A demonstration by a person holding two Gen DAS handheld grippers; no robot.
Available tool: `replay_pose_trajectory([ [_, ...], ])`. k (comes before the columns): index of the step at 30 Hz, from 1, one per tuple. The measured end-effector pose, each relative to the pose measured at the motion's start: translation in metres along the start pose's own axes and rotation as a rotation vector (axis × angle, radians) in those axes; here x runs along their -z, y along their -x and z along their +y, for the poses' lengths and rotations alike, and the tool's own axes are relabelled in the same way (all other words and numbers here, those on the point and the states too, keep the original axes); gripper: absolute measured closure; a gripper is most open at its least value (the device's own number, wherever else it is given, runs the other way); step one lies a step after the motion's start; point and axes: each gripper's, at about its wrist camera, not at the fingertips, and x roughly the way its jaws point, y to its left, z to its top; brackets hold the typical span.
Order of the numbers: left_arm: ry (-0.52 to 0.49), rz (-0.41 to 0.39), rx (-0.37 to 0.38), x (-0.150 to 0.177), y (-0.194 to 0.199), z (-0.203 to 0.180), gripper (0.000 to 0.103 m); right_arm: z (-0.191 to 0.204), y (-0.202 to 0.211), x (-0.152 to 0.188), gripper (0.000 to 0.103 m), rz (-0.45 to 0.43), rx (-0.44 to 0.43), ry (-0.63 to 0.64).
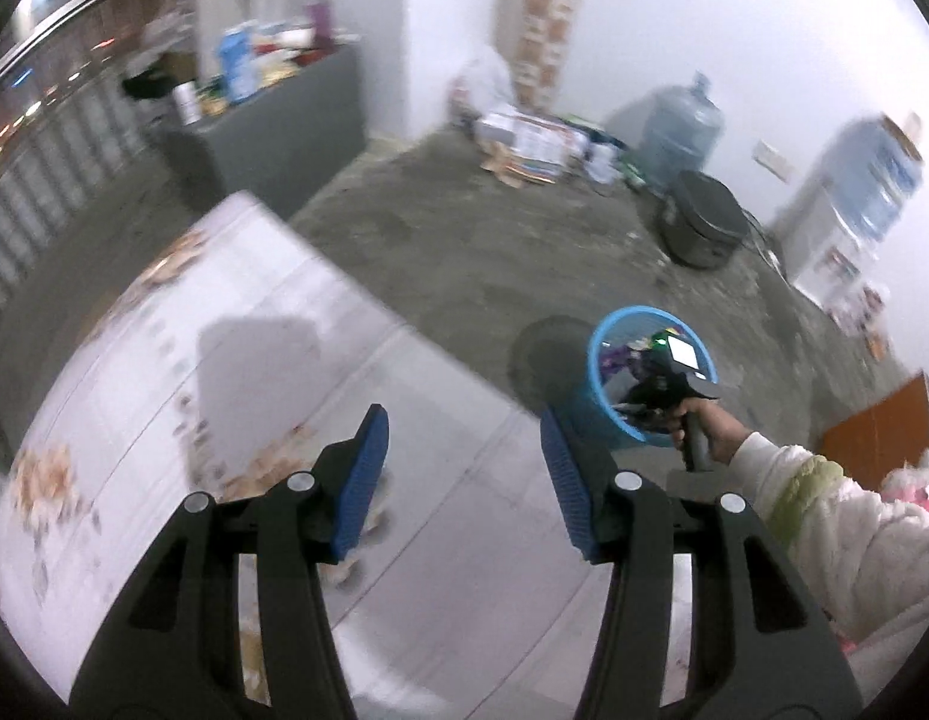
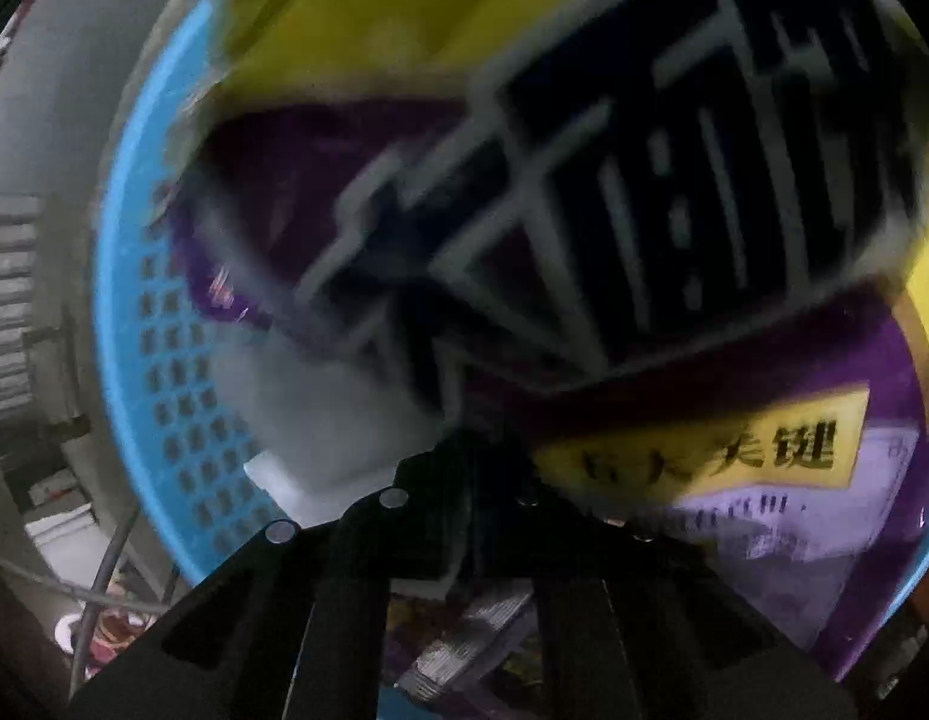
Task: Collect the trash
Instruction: 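Move both grippers back over the table toward the teal bag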
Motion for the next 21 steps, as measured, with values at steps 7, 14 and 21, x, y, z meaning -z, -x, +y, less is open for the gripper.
replay_pose_trajectory([
  [7, 0.118, -0.028, -0.019, 0.029, 0.021, 0.04, 0.054, 0.016, -0.029, -0.021, 0.1, 0.065, 0.025, -0.044],
  [14, 0.154, -0.056, -0.025, 0.038, 0.033, 0.049, 0.052, 0.048, -0.033, -0.02, 0.081, 0.066, 0.125, 0.073],
  [21, 0.168, -0.099, -0.005, 0.044, 0.043, 0.053, 0.051, 0.027, 0.04, -0.008, 0.043, -0.078, -0.172, -0.021],
])
